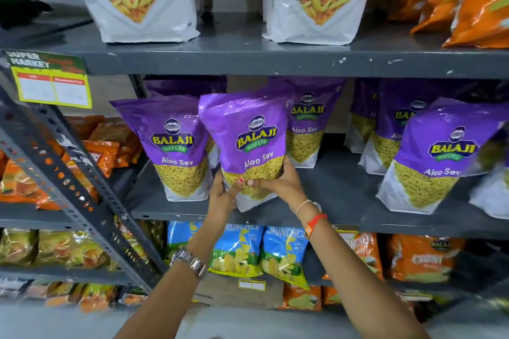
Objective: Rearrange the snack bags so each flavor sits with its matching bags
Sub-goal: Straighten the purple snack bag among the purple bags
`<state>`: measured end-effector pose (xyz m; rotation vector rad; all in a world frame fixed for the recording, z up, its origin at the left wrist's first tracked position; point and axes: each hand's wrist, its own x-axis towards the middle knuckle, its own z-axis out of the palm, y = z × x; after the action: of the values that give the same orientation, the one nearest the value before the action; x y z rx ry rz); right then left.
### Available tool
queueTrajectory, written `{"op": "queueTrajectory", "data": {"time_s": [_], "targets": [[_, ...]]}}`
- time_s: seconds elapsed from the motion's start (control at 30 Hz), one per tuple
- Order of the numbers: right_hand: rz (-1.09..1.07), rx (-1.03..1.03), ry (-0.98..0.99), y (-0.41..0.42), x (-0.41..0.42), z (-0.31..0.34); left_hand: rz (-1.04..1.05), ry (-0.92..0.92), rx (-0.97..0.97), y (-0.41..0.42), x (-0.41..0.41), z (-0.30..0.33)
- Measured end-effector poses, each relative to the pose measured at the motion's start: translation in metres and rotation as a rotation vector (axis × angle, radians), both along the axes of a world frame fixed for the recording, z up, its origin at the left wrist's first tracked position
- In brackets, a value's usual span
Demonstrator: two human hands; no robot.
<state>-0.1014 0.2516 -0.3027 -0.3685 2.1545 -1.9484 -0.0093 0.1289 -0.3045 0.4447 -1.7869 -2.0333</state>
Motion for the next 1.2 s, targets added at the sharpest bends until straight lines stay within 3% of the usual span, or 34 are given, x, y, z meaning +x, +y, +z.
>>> {"op": "queueTrajectory", "data": {"time_s": [0.2,0.33,0.47,0.67,0.83,1.2], "targets": [[-0.286,0.092,0.067,0.038,0.006,0.010,-0.116,-0.039,-0.024,0.021,-0.039,0.001],[-0.389,0.200,0.101,0.061,0.002,0.005,-0.188,-0.086,-0.006,0.046,-0.051,0.000],[-0.447,0.179,0.074,0.077,0.003,-0.004,-0.264,-0.104,-0.019,0.059,-0.060,-0.007],[-0.443,0.103,0.029,0.084,0.006,-0.024,-0.291,-0.130,-0.057,0.064,-0.062,-0.018],[-0.347,-0.009,0.052,0.097,0.004,-0.048,-0.129,-0.088,-0.030,0.073,-0.058,-0.024],[-0.389,0.107,0.050,0.098,-0.001,-0.061,-0.116,-0.113,-0.050,0.081,-0.058,-0.027]]}}
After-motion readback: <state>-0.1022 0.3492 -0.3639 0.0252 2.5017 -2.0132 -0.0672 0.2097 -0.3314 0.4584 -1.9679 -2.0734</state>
